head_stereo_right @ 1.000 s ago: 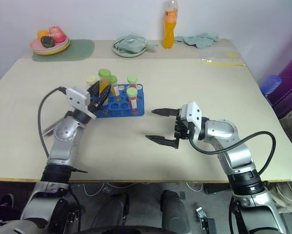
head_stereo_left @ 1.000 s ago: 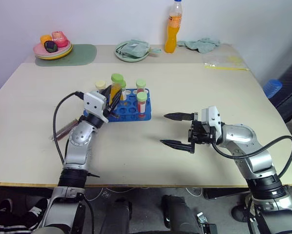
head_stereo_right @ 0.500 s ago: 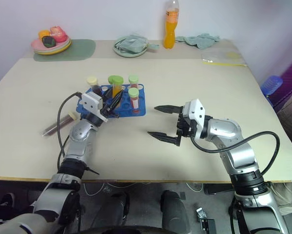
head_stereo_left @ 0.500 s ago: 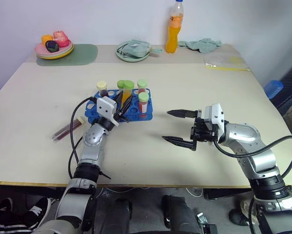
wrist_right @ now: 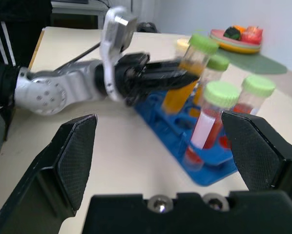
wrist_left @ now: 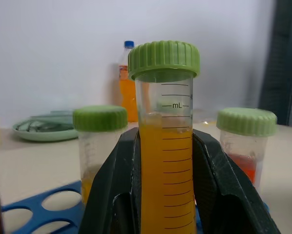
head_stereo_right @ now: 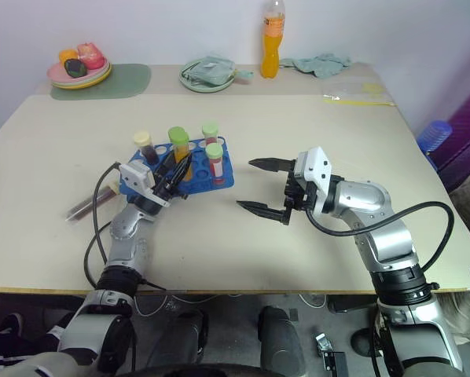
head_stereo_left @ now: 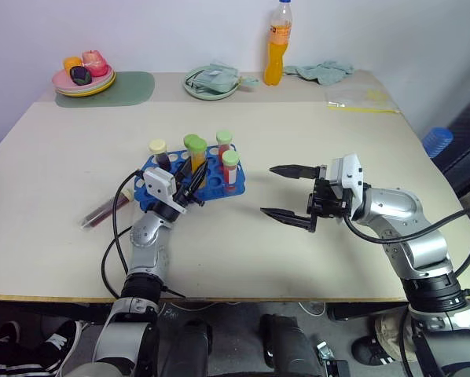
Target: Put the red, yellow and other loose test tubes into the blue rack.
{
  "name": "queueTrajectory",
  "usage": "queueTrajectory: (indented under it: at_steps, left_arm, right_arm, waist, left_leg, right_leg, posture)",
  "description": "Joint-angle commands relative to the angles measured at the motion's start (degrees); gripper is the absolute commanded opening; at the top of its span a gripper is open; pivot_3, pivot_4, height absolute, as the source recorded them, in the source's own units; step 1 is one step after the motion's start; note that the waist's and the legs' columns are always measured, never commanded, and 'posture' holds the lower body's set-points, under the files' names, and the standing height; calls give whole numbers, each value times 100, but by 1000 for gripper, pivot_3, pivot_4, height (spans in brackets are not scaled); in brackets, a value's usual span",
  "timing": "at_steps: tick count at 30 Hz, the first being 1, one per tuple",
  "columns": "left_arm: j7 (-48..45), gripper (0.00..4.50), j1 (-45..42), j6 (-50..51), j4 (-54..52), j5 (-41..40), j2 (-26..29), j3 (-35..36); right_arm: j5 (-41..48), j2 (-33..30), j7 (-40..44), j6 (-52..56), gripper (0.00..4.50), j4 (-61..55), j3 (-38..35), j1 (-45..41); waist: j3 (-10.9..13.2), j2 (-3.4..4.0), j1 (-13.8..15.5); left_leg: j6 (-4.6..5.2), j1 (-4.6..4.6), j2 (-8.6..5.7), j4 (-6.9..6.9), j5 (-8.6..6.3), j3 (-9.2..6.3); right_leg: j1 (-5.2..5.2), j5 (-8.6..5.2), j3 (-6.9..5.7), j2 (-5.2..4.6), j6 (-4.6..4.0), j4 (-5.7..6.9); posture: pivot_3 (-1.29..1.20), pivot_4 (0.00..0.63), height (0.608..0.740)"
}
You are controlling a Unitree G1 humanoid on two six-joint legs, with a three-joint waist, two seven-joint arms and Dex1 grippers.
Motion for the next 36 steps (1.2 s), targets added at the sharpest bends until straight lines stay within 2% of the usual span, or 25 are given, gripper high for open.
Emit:
queueTrajectory:
  at_steps: [1, 7, 8, 12, 14, 18, 20, 22, 25, 27, 32, 36]
  left_arm:
    - [-225, 1342, 113, -139, -157, -214, 75, 175]
    - [-370, 4278, 261, -147, -400, -176, 199, 154]
    - [-363, 4408, 276, -112, -466, -169, 226, 153]
    - [-328, 4408, 612, 377, -1349, -260, 442, 91]
    - [-253, 4408, 1062, 1042, -2328, -435, 708, 45]
    - [87, 4408, 2064, 2907, -4392, -1002, 1681, 337]
    - [77, 4408, 2325, 3762, -4848, -1326, 2307, 587]
    - [-37, 4408, 2419, 4507, -4894, -1476, 2991, 858]
    - [-213, 4408, 2208, 5772, -4312, -2017, 3897, 1398]
    - [-521, 4408, 2055, 6045, -3847, -2031, 4309, 1527]
    - [-1104, 4408, 1464, 7240, -3320, -1975, 5267, 1232]
    - [-1695, 4408, 969, 7390, -2857, -1520, 5778, 724]
  right_arm:
    - [43, -22, -54, -8, 4500, -135, -150, -121]
    - [73, -23, -100, 72, 4500, -261, -129, -107]
    - [76, -18, -105, 83, 4500, -258, -125, -114]
    - [60, -18, -107, 97, 4500, -256, -106, -135]
    - [43, -36, -86, 82, 4500, -229, -106, -144]
    - [83, -120, 30, 68, 4500, -208, -138, -102]
    - [185, -141, 95, 148, 4500, -236, -161, -68]
    - [263, -161, 188, 221, 4500, -259, -156, -49]
    - [307, -106, 254, 266, 4500, -247, -111, -82]
    - [254, -36, 248, 229, 4500, -173, -48, -125]
    - [168, 122, 238, 123, 4500, -84, 69, -119]
    - [102, 184, 228, 43, 4500, -75, 68, -79]
  waist:
    - [0, 0, -6]
    - [0, 1, 2]
    - [0, 1, 4]
    - [0, 1, -9]
    - [0, 3, -34]
    - [2, 5, -46]
    - [4, 9, -38]
    - [5, 10, -6]
    - [7, 12, -16]
    - [7, 13, -22]
    - [7, 12, -31]
    - [8, 12, -35]
  left_leg:
    - [0, -1, 0, 0, 0, 0]
    - [0, 1, 0, 1, 0, 0]
    - [0, 1, 0, 2, 0, 0]
    - [0, 0, 0, 0, 0, 0]
    - [0, 1, 2, -4, 0, 0]
    - [0, 6, 8, -11, -1, 1]
    - [0, 7, 11, -11, -1, 0]
    - [0, 7, 11, -7, -1, -1]
    - [0, 5, 12, -1, -1, 0]
    - [0, 3, 12, -5, -1, 1]
    - [1, -28, 12, -14, -1, 5]
    - [0, -34, 12, -13, 0, 7]
  right_leg:
    - [0, 0, 0, 0, 0, 0]
    - [0, 0, 0, 0, -2, 1]
    - [1, 0, 0, 0, -2, 1]
    - [0, -1, 0, -1, -2, 0]
    - [-3, 0, 1, 0, -2, 1]
    - [-4, -10, 1, 2, -18, 5]
    - [-4, -13, 1, 4, -23, 8]
    - [-4, -25, 0, 5, -10, 10]
    - [-3, -29, -2, 5, -6, 7]
    - [-8, -30, -1, 4, -6, 5]
    - [-44, -21, -1, 5, -21, 7]
    - [-53, -16, -1, 6, -27, 13]
  posture:
    - [0, 150, 740]
    - [0, 150, 740]
    - [0, 150, 740]
    - [0, 150, 740]
    - [0, 150, 740]
    - [0, 150, 740]
    - [0, 150, 740]
    - [0, 150, 740]
    - [0, 150, 740]
    - [0, 150, 740]
    - [0, 150, 740]
    - [0, 150, 740]
